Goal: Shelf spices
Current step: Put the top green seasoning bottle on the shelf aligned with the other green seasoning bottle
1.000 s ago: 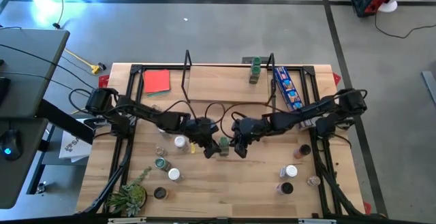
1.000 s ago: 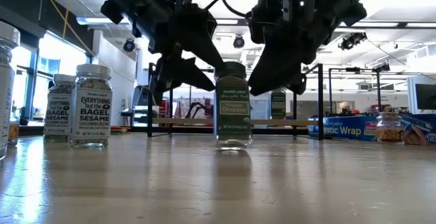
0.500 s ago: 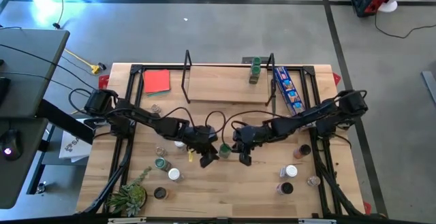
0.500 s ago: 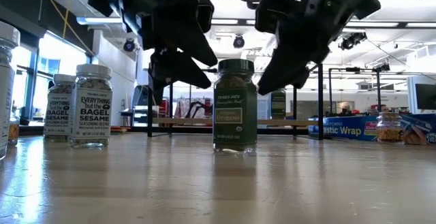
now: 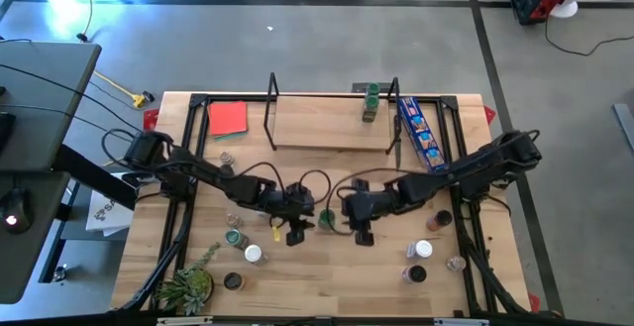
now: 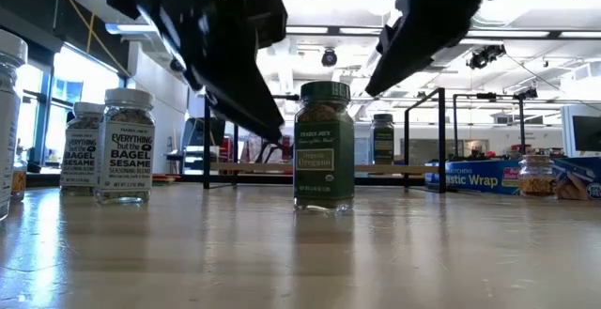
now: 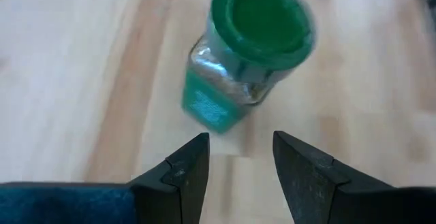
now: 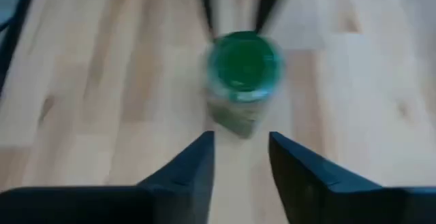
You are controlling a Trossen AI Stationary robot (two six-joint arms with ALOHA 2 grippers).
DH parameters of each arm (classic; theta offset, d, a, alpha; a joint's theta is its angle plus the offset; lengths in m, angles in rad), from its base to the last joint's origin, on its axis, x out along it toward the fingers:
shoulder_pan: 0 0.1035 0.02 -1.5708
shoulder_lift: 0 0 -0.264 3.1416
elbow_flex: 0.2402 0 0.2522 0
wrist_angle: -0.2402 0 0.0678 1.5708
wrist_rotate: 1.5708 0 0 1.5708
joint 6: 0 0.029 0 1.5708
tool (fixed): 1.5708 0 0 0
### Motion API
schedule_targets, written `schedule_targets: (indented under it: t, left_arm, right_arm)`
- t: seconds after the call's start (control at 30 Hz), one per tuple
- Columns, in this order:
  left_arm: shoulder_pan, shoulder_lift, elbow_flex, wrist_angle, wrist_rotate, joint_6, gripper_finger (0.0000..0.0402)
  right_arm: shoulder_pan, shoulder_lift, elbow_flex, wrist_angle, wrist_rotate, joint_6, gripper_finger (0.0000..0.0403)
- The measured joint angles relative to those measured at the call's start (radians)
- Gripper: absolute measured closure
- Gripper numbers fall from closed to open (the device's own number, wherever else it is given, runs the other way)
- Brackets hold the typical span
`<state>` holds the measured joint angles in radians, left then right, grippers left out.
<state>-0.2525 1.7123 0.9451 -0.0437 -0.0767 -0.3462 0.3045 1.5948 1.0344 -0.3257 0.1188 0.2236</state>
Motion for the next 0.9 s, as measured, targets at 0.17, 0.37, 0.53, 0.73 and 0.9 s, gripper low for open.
schedule_targets:
  t: [0.17,0.37,0.53,0.73,0.9]
  left_arm:
    - [-0.021,0.091,0.000,0.168,-0.003,0.045,0.0245]
    - [-0.032,0.159,0.000,0.351,0.043,0.010,0.0245]
    - [-0.028,0.164,0.000,0.363,0.037,-0.008,0.0245]
    - [-0.019,0.164,0.000,0.360,0.022,0.030,0.0245]
    - [-0.001,0.164,0.000,0.357,0.002,0.043,0.0245]
  right_arm:
    - [0.046,0.042,-0.002,0.007,0.063,0.011,0.0173]
    - [0.072,0.057,-0.002,0.055,0.141,0.119,0.0141]
    - [0.084,0.057,-0.002,0.079,0.138,0.090,0.0141]
    - [0.081,0.068,-0.002,0.100,0.139,-0.065,0.0142]
    - [0.068,0.081,-0.002,0.105,0.136,-0.162,0.0142]
